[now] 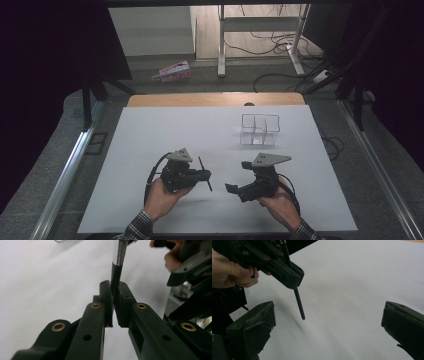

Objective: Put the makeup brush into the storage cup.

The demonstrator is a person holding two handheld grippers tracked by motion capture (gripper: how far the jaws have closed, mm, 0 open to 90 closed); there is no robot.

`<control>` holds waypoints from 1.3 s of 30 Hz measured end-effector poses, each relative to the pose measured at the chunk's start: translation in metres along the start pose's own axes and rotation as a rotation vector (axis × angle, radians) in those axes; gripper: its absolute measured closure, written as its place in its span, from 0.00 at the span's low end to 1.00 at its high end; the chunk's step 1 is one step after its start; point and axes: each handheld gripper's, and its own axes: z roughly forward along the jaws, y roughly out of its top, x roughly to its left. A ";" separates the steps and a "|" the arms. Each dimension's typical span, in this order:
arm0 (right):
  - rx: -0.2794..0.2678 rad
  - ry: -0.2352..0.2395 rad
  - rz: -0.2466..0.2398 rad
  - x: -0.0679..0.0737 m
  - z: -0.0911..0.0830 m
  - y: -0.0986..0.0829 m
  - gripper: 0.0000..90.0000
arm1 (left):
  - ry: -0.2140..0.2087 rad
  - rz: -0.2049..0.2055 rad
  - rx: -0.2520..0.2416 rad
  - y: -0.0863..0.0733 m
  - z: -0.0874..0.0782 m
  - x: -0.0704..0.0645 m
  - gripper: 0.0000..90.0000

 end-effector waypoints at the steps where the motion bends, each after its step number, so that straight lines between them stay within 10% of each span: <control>1: -0.003 0.001 0.001 0.000 0.000 0.000 0.00 | 0.005 0.014 0.017 0.001 0.001 -0.001 0.95; 15: -0.021 0.038 0.042 0.003 -0.001 0.007 0.03 | 0.018 0.073 0.103 0.008 0.016 -0.018 0.95; 27: -0.044 0.035 -0.019 0.021 0.004 0.023 0.04 | -0.008 0.081 0.112 0.011 0.023 -0.025 0.95; 39: -0.045 0.065 -0.026 0.030 0.006 0.032 0.64 | -0.012 0.081 0.112 0.012 0.026 -0.030 0.95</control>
